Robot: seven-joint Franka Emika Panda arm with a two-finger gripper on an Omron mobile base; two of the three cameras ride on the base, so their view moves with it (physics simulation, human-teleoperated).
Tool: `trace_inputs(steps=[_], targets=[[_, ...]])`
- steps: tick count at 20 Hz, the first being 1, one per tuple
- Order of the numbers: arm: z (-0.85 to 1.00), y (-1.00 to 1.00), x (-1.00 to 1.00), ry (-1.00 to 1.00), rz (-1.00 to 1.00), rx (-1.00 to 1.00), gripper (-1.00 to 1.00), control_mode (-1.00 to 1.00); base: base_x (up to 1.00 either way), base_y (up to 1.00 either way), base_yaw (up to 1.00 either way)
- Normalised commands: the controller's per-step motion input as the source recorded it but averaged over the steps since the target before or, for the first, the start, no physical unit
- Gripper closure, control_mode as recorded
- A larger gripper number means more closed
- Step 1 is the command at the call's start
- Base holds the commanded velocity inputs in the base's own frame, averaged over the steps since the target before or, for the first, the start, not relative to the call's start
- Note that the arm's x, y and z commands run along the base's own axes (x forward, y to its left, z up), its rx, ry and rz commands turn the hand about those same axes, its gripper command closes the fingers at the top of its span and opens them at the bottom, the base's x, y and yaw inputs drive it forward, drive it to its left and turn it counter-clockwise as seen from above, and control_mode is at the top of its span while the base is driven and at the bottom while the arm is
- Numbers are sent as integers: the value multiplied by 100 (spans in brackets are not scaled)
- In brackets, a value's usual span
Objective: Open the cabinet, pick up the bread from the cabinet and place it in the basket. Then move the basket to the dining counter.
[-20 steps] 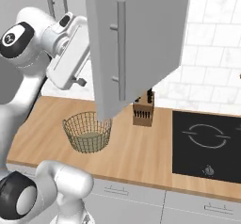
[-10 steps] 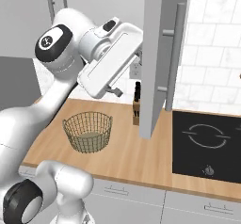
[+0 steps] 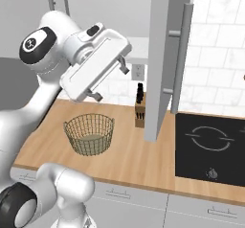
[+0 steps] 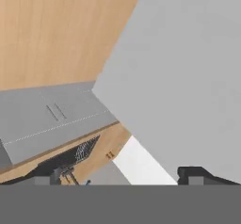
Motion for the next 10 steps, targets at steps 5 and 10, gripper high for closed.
trace_inputs(steps=[5,10], targets=[[-73,100,0,-8,2,16,-100,-100,0,0,0],[-100,96,15,-5,3,44,-100,-100,0,0,0]])
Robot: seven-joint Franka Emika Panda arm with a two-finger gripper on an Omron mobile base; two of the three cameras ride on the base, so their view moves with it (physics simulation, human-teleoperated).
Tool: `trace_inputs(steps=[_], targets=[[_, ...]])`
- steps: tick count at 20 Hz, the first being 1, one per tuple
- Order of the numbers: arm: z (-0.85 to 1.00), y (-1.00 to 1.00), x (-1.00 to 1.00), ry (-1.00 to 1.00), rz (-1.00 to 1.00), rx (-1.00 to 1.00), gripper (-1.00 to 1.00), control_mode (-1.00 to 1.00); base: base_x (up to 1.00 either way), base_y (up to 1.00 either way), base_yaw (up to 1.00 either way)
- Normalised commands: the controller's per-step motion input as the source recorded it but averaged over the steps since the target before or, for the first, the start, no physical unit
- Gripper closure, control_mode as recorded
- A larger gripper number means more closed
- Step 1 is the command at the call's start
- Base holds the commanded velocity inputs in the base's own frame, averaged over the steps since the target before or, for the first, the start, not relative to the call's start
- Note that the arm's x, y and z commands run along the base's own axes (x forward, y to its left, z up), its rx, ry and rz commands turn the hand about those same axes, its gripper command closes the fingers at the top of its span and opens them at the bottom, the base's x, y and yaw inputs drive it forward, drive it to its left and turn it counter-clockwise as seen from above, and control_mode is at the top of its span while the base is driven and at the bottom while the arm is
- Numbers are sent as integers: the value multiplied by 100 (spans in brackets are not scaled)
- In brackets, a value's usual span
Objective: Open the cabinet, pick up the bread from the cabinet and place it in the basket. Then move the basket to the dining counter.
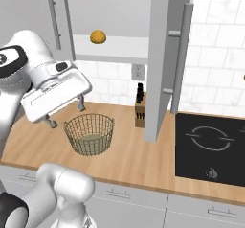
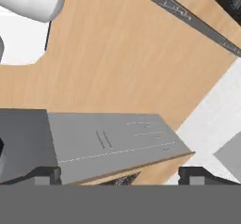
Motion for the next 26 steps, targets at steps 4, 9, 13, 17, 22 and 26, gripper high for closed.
trace_inputs(steps=[4,9,13,17,22,26], targets=[[-77,72,14,-52,0,46,-100,-100,0,0,0],[-6,65,33,-74,0,18,-100,-100,0,0,0],[42,41,66,-79,-8,16,-100,-100,0,0,0],[54,40,82,-75,-31,20,-100,-100,0,0,0],[79,27,61,-65,-50,31,-100,-100,0,0,0],[94,30,50,-57,-18,35,-100,-100,0,0,0]])
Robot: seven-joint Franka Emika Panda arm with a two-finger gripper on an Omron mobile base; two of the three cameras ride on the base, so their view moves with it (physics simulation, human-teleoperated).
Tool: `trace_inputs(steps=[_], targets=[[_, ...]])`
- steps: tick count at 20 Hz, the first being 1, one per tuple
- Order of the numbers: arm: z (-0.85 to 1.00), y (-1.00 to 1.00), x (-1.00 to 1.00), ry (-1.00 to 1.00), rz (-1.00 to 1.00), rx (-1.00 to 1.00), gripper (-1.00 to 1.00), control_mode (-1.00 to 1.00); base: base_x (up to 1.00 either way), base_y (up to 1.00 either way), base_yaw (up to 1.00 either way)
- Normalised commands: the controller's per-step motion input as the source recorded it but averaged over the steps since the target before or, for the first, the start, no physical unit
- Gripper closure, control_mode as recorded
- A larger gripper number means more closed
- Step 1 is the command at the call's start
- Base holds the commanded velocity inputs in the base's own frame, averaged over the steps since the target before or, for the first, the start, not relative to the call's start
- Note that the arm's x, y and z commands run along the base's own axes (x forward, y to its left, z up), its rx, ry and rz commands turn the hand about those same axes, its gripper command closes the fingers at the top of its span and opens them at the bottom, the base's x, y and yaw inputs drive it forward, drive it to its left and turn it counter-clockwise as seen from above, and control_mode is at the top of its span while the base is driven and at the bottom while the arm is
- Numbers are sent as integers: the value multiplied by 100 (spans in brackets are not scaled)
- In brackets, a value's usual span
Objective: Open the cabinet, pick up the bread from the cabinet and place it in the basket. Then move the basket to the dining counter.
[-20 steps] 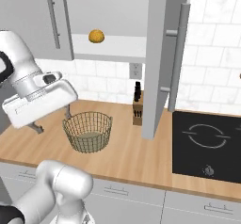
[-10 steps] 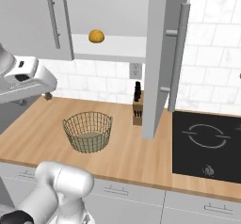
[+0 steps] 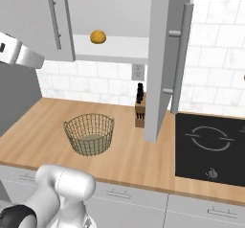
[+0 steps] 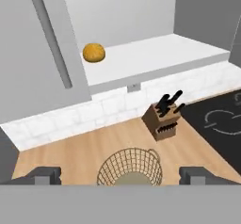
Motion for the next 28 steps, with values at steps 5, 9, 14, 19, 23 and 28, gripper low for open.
trace_inputs(steps=[5,9,14,19,23,28], targets=[[81,2,96,-20,32,29,-100,-100,0,0,0],[72,2,76,2,26,5,-100,-100,0,0,0],[5,48,63,2,5,-15,-100,-100,0,0,0],[-9,46,67,0,0,-27,-100,-100,0,0,0],[-6,1,48,0,-2,-13,-100,-100,0,0,0],[-12,-8,39,0,-4,-12,-100,-100,0,0,0]])
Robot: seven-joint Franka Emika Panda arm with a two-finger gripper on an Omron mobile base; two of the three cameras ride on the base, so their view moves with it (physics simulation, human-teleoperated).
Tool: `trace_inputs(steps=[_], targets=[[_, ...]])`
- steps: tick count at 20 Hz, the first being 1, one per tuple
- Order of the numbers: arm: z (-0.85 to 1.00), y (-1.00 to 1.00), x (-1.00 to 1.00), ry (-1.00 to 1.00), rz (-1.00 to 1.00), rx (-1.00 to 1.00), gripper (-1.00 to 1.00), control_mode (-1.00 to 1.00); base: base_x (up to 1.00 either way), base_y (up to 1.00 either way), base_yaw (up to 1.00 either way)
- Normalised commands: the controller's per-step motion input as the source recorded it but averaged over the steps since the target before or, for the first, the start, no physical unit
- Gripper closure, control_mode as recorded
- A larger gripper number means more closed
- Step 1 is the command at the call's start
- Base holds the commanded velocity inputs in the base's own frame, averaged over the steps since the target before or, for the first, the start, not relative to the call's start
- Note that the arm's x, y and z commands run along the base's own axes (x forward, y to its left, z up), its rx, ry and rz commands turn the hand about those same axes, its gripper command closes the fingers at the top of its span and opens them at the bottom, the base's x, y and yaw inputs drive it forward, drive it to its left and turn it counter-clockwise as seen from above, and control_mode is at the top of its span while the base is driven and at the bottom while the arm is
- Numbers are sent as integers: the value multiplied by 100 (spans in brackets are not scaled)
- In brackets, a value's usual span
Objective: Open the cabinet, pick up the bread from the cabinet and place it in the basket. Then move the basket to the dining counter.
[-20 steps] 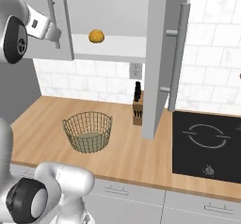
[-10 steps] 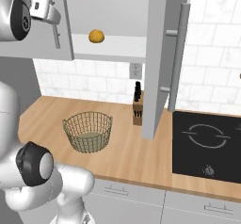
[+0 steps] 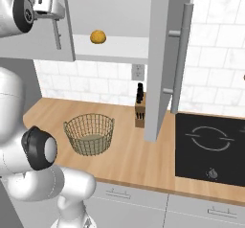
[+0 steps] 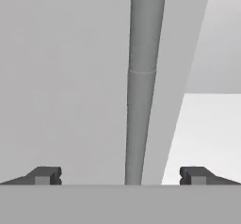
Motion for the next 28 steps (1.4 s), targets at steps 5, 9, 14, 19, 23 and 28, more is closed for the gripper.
trace_inputs(steps=[5,9,14,19,23,28], targets=[[-27,-19,41,-1,-6,-10,-100,-100,0,0,0],[-21,-18,29,-8,-2,-1,-100,-100,0,0,0],[-3,0,20,-9,0,0,-100,-100,0,0,0],[-8,1,44,-4,0,0,-100,-100,0,0,0],[-4,0,31,-1,0,0,100,-100,0,0,0],[-4,1,18,0,0,0,100,-100,0,0,0]])
